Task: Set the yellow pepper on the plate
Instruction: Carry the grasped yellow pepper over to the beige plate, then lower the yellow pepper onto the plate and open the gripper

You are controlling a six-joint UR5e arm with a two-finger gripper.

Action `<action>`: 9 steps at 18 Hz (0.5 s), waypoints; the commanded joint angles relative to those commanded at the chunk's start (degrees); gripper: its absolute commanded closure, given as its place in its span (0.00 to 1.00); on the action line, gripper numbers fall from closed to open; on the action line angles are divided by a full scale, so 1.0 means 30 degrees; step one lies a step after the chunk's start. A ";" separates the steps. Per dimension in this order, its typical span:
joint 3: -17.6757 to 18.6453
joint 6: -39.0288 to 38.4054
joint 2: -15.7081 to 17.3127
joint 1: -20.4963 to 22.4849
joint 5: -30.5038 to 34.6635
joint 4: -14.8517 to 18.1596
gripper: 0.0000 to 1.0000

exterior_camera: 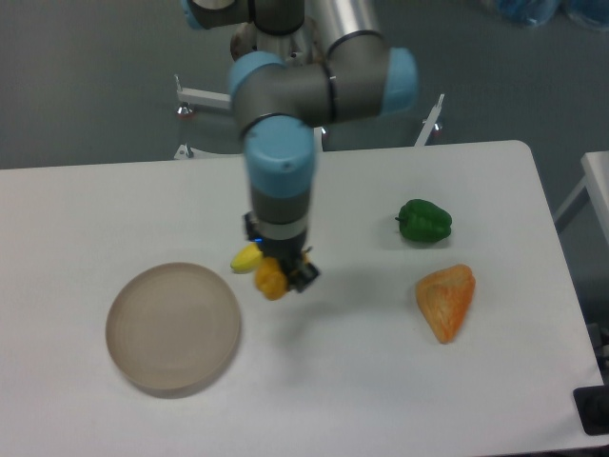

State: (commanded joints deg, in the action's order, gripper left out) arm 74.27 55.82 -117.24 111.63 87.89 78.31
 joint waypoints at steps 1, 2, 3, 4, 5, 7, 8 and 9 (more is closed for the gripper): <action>0.0000 -0.0322 -0.0234 -0.0410 0.0000 -0.0262 0.86; 0.0000 -0.0732 -0.0497 -0.0675 0.0000 -0.0613 0.86; 0.0000 -0.1084 -0.0790 -0.0938 0.0000 -0.1023 0.85; -0.0029 -0.1319 -0.1083 -0.1173 0.0000 -0.1433 0.85; -0.0029 -0.1554 -0.1492 -0.1552 -0.0029 -0.1727 0.83; -0.0088 -0.1993 -0.2050 -0.1936 -0.0088 -0.1933 0.76; -0.0088 -0.2053 -0.2169 -0.1966 -0.0088 -0.2138 0.73; -0.0059 -0.2025 -0.2199 -0.2053 -0.0117 -0.2285 0.58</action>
State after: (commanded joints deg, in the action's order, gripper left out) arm 74.09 49.75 -123.84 105.47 87.54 71.46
